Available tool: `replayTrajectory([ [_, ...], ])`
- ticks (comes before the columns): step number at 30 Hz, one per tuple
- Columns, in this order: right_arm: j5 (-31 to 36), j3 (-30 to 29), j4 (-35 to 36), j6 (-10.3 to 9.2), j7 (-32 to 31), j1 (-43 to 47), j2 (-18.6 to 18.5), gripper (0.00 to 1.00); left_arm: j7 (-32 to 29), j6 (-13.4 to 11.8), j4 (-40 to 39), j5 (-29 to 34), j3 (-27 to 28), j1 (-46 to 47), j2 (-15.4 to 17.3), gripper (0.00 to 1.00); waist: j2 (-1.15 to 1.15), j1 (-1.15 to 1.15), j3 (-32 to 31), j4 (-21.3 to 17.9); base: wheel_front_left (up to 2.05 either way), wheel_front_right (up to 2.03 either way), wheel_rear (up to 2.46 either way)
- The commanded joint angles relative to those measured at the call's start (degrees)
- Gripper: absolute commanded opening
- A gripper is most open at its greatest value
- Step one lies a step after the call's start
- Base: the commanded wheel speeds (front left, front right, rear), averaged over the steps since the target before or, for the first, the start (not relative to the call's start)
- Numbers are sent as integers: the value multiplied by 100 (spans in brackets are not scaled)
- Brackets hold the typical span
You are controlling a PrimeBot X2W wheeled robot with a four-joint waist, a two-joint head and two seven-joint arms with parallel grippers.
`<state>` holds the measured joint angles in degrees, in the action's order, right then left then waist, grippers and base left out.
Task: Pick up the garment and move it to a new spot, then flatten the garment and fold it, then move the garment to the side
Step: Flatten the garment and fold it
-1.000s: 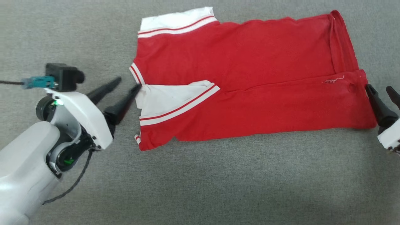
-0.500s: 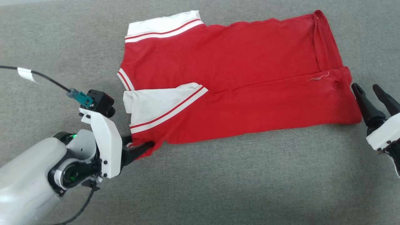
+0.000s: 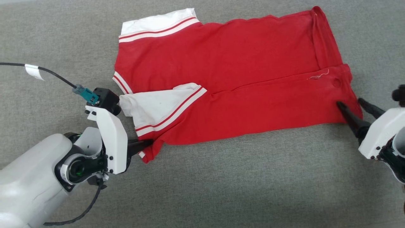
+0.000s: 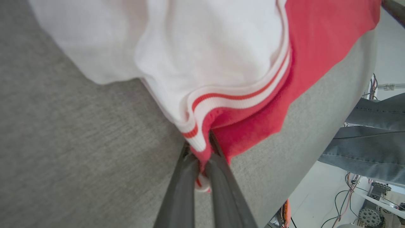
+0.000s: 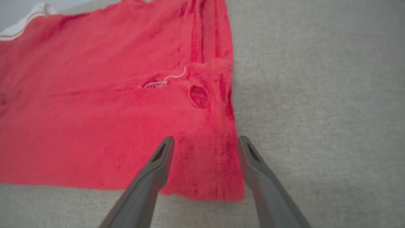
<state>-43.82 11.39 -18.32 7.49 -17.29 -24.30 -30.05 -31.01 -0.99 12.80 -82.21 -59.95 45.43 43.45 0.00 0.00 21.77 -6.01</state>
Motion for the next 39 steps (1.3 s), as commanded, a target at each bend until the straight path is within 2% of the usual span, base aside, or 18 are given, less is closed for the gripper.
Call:
replayTrajectory([
  [1, 14, 69, -6, 0, -97, -111, -59, 100, 3, 19, 69, 33, -101, -81, -111, 0, 0, 0, 11, 30, 0, 0, 0],
  [10, 6, 680, -595, -2, -900, -539, -441, 100, 239, 202, 162, 147, -59, 71, -409, 0, 0, 0, 74, 312, 0, 0, 0],
  [11, -46, 782, -672, -1, -1019, -539, -442, 93, 281, 227, 183, 163, -51, 81, -452, 0, 0, 0, 74, 342, 0, 0, 0],
  [12, -116, 883, -758, -1, -1139, -532, -441, 44, 315, 245, 212, 180, -42, 89, -495, 0, 0, 0, 68, 371, 0, 0, 0],
  [14, -219, 997, -862, -1, -1224, -525, -450, 0, 421, 281, 264, 196, -7, 98, -575, 0, 0, 0, 59, 427, 0, 0, 0],
  [21, -417, 1084, -964, -2, -976, -537, -641, 0, 823, 432, 426, 272, 106, -20, -642, 0, 0, 0, -49, 556, 0, 0, 0],
  [27, -391, 1058, -693, -2, -795, -363, -969, 0, 1117, 471, 65, 297, 147, -286, -419, 0, 0, 0, -180, 638, 0, 0, 0],
  [33, -406, 929, -236, -1, -814, 102, -1231, 0, 1296, 292, -605, 338, 108, -677, -50, 0, 0, 0, -264, 700, 0, 0, 0],
  [39, -413, 549, 268, -2, -919, 818, -1416, 0, 1500, 27, -1467, 283, 121, -1176, 420, 0, 0, 0, -291, 704, 0, 0, 0],
])
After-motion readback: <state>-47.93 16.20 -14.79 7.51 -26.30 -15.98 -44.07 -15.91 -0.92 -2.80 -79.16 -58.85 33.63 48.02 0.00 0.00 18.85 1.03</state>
